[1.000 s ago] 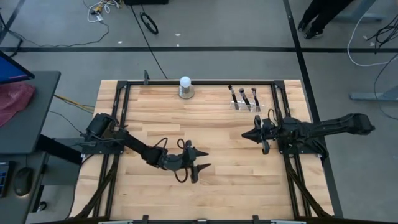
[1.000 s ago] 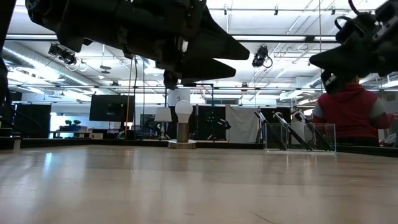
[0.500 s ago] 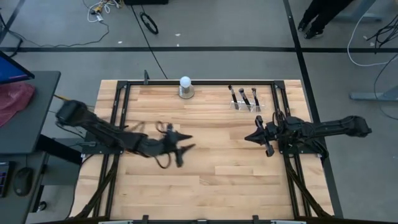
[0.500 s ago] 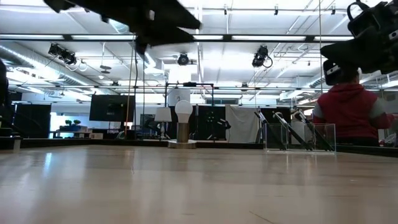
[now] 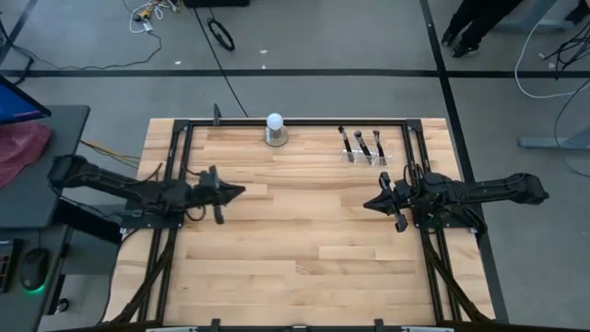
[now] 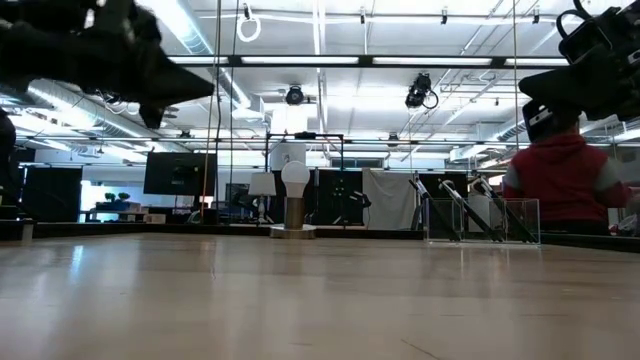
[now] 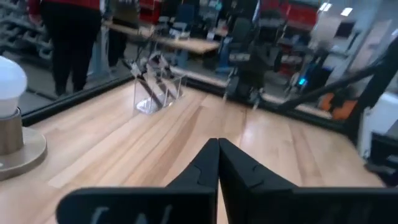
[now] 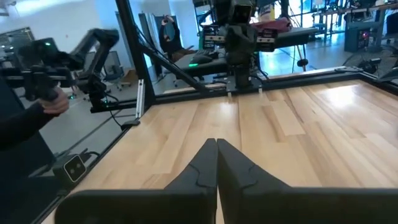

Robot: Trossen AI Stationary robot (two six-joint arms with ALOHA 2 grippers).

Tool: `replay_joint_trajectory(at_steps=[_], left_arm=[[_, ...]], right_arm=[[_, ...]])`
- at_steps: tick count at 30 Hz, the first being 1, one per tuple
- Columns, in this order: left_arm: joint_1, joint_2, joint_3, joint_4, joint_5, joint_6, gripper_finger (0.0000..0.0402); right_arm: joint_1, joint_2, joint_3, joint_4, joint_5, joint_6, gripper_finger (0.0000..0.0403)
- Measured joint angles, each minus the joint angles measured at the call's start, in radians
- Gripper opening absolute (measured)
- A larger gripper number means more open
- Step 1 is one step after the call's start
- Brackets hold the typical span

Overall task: Put items in baskets/containers
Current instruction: Return to Home Position

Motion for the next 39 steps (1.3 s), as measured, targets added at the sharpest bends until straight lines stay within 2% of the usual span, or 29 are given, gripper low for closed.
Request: replay_joint_trajectory(at_steps=[6, 9, 15, 18, 23, 25, 30, 34, 35, 39], left_arm=[[0.050, -0.286, -0.160, 0.001, 0.078, 0.044, 0.0005], [0.046, -0.389, -0.165, -0.089, 0.090, 0.062, 0.0005], [0.026, -0.497, -0.165, -0.190, 0.094, 0.169, 0.0003], [0.026, -0.545, -0.165, -0.244, 0.144, 0.198, 0.0004], [0.048, -0.665, -0.165, -0.386, 0.147, 0.197, 0.0003], [0.069, -0.713, -0.165, -0.397, 0.168, 0.199, 0.0003], [0.149, -0.710, -0.165, -0.414, 0.279, 0.202, 0.0002], [0.228, -0.701, -0.166, -0.434, 0.508, 0.154, 0.0002], [0.241, -0.693, -0.166, -0.430, 0.539, 0.154, 0.0002], [0.251, -0.661, -0.165, -0.440, 0.502, 0.131, 0.0004]], right_arm=[[0.000, 0.000, 0.000, 0.001, 0.000, 0.000, 0.0004], [0.000, 0.001, 0.000, 0.001, 0.001, 0.000, 0.0004], [0.000, 0.001, 0.000, 0.002, 0.001, 0.000, 0.0004], [0.000, 0.001, 0.000, 0.002, 0.001, 0.000, 0.0004], [0.000, 0.001, 0.000, 0.002, 0.001, 0.000, 0.0004], [0.000, 0.001, 0.000, 0.002, 0.001, 0.000, 0.0004], [0.000, 0.001, 0.000, 0.000, 0.002, 0.000, 0.0004], [0.000, 0.002, 0.000, -0.003, 0.002, 0.000, 0.0004], [0.000, 0.002, 0.000, -0.003, 0.002, 0.000, 0.0004], [0.000, 0.002, 0.000, -0.004, 0.002, 0.000, 0.0004]])
